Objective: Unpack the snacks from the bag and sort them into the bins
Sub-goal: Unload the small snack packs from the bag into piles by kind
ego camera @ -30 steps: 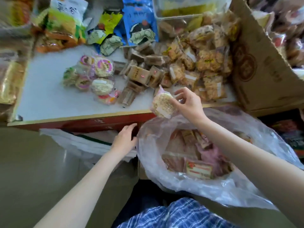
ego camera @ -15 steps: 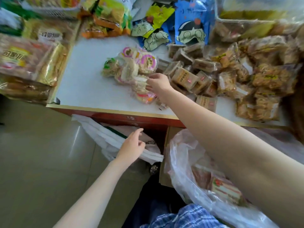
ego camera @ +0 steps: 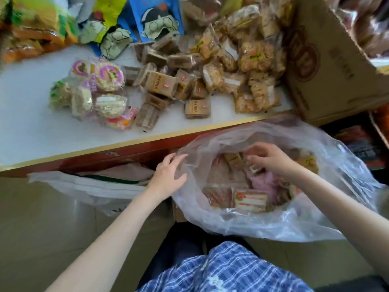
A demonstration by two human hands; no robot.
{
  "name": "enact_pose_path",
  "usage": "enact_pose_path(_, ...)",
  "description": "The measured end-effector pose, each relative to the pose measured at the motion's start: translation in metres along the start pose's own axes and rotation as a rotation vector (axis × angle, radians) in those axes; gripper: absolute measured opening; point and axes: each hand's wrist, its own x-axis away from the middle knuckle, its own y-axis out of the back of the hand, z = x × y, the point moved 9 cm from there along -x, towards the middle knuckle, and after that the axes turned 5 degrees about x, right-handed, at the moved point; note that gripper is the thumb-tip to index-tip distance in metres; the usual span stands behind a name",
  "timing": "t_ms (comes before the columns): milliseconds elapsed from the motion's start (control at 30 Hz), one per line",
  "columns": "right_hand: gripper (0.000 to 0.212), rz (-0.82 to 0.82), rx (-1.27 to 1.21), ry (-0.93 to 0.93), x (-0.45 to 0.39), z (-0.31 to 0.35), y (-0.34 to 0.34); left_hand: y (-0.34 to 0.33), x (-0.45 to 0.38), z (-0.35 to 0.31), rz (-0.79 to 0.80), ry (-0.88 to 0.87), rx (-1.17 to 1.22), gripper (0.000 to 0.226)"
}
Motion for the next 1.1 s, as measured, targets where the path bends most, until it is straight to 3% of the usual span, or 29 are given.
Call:
enact_pose_path(33, 0.016, 0.065, 0.189, -0.014, 0.002, -0.023, -0.011, -0.011, 0.000, -0.004, 0.041, 0.003, -0.035, 0.056)
enact_pose_path(133, 0.058, 0.325, 0.716, -0.089, 0.005, -0.085, -0.059, -0.030, 0.000, -0.011, 0.091, 0.007, -0.082, 0.059)
enact_pose_path(233, 0.071, 0.474, 0.813, -0.109, 0.003, -0.115, -0.094, -0.033, 0.003, -0.013, 0.081, 0.012, -0.116, 0.060)
enact_pose_path(300, 0.078, 0.495, 0.827, -0.147, 0.003, -0.128, -0.101, -0.032, 0.005, -0.011, 0.084, 0.016, -0.142, 0.060)
enact_pose_path(400, 0.057, 0.347, 0.941, -0.086, -0.007, -0.128, -0.096, -0.031, 0.008, -0.005, 0.070, 0.030, -0.172, 0.060)
enact_pose_path(533, 0.078, 0.154, 0.669, -0.112, -0.008, -0.123, -0.066, -0.035, 0.010, 0.002, 0.072, 0.053, -0.175, 0.061)
enact_pose_path(633, 0.038, -0.052, 0.396, 0.012, 0.002, -0.090, -0.021, -0.033, 0.007, 0.000, 0.024, 0.075, -0.127, 0.060)
enact_pose_path(733, 0.025, -0.129, 0.157, 0.088, 0.016, -0.046, 0.014, -0.027, 0.004, -0.014, -0.026, 0.046, -0.038, 0.056)
enact_pose_path(867, 0.020, -0.173, 0.038, 0.259, 0.017, 0.034, 0.032, -0.007, -0.001, -0.042, -0.103, 0.021, 0.365, 0.049)
enact_pose_path(933, 0.016, -0.169, -0.018, 0.290, 0.005, 0.069, 0.025, 0.006, -0.001, -0.052, -0.149, 0.014, 0.625, 0.030)
enact_pose_path(1000, 0.011, -0.125, -0.087, 0.306, -0.009, 0.104, 0.005, 0.024, 0.001, -0.050, -0.221, 0.034, 0.825, 0.013)
enact_pose_path(1100, 0.017, -0.011, -0.155, 0.345, -0.029, 0.154, -0.032, 0.058, 0.007, -0.015, -0.365, 0.127, 1.099, 0.008)
